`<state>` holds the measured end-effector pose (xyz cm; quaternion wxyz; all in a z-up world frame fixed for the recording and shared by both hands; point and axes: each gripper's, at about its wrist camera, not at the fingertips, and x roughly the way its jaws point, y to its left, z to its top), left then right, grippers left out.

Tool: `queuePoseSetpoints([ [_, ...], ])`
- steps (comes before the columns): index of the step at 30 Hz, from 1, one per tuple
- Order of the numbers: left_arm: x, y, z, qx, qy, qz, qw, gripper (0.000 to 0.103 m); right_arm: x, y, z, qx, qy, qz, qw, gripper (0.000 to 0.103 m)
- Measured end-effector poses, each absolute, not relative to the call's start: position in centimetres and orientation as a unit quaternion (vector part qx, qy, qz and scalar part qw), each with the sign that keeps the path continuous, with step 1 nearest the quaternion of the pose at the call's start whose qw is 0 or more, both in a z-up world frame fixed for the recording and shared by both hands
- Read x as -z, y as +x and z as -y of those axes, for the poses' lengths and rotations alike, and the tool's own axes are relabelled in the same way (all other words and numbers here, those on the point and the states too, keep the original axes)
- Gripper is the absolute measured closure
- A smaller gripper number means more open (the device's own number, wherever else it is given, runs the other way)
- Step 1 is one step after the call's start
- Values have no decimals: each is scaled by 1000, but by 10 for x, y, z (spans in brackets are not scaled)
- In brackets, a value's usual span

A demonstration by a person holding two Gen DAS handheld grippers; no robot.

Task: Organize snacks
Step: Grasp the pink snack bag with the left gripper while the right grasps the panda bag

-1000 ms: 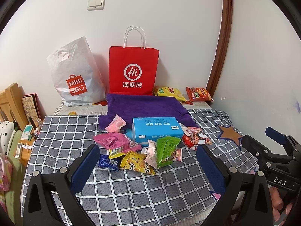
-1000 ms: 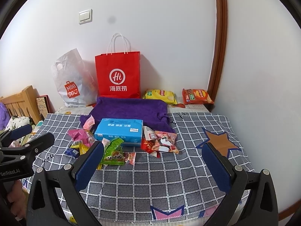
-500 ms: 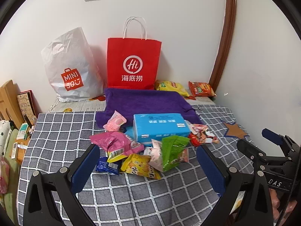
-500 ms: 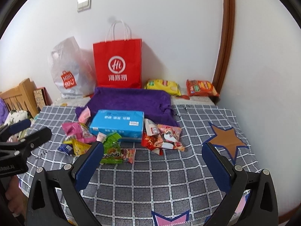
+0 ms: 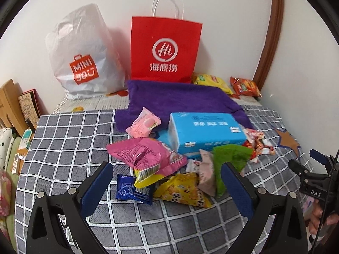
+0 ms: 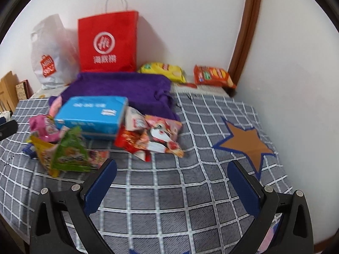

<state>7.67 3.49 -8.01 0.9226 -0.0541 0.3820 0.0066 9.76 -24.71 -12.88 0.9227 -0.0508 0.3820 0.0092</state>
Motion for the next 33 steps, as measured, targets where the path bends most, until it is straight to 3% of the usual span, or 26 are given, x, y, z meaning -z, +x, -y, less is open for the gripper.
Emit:
queuePoseSetpoints([
  [5,93,88,-43,1,-62,-398,915,8,145,121,257,-16,-37,-398,916,17],
  [18,102,103,-52,2,-71,-411,909,8,165,188,241,-39,-32,-407,912,17],
  [24,106,105,-62,-8,-76,-418,905,8,181,206,244,-56,-34,-433,899,34],
  [33,112,105,-73,-22,-84,-426,901,8,196,222,252,-51,-35,-445,894,33],
])
